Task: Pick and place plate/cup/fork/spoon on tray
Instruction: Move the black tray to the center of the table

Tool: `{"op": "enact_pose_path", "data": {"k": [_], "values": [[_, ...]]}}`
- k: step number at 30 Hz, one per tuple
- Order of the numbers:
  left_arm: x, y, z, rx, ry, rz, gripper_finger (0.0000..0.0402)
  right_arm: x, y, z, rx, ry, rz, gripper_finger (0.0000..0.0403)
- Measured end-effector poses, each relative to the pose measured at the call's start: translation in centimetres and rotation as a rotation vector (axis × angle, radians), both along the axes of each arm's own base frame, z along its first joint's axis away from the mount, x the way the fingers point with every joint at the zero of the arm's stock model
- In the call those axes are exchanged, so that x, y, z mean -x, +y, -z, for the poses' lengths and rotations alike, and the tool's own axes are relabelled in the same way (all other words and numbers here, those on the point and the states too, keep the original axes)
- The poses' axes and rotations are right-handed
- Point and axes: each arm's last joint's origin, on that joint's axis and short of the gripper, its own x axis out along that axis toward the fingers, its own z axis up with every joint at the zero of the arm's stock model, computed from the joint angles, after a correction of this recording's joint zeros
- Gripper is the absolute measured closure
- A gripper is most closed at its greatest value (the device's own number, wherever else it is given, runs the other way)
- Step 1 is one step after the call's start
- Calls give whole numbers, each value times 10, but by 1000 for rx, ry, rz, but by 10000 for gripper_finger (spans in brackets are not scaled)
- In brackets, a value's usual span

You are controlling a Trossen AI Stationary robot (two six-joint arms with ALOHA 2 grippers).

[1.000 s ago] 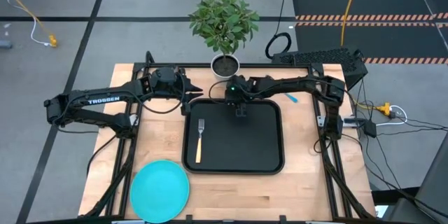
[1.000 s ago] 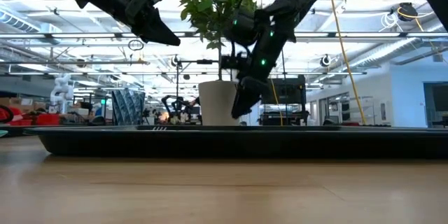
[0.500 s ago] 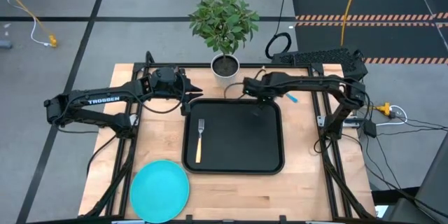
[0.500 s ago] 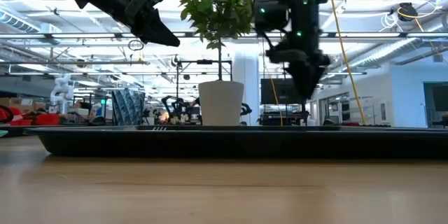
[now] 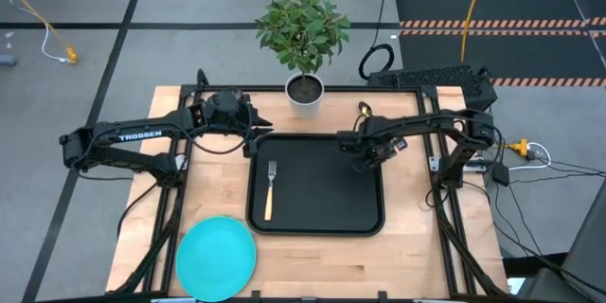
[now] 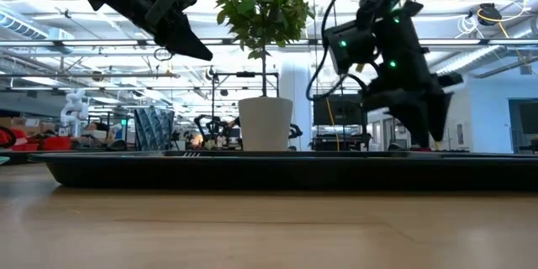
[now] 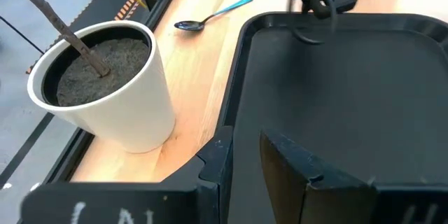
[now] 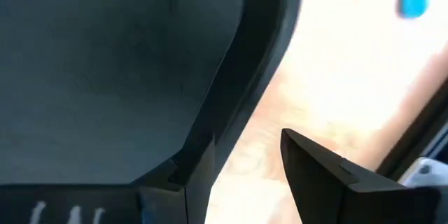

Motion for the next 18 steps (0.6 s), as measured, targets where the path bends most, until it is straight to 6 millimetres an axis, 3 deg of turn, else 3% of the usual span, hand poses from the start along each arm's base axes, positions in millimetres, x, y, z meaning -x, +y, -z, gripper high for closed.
{"op": "enact_pose_path", "data": {"k": [7, 18], "values": [[0, 0, 0, -7, 2, 4, 325, 5, 5, 19, 1, -38, 10, 245], [0, 0, 0, -9, 0, 4, 325, 5, -3, 24, 51, -63, -44, 245]]}}
